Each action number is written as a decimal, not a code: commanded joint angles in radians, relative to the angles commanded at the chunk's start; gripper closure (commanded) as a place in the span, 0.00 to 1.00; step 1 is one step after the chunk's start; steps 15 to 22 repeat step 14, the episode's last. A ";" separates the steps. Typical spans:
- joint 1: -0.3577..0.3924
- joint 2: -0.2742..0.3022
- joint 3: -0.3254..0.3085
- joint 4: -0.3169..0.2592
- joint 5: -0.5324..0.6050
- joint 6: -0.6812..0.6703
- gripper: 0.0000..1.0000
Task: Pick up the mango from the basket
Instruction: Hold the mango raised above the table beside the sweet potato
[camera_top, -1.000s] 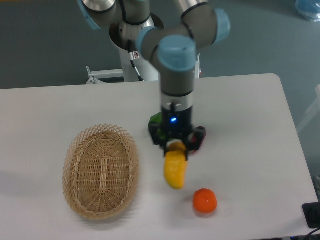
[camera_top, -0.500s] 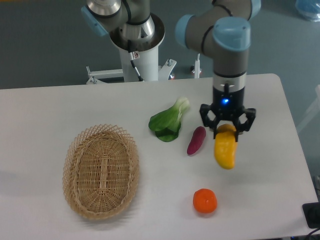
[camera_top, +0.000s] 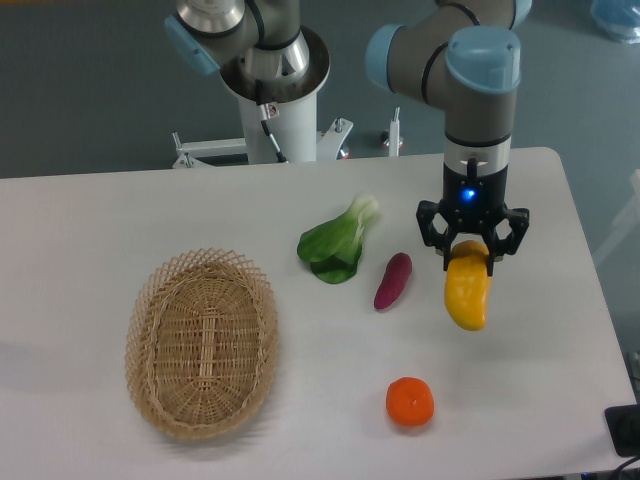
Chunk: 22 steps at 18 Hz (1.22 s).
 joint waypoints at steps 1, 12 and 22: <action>0.002 0.000 0.002 0.000 0.000 0.002 0.41; 0.003 0.000 0.000 0.002 -0.006 0.005 0.41; 0.003 0.000 0.003 0.003 -0.008 0.002 0.41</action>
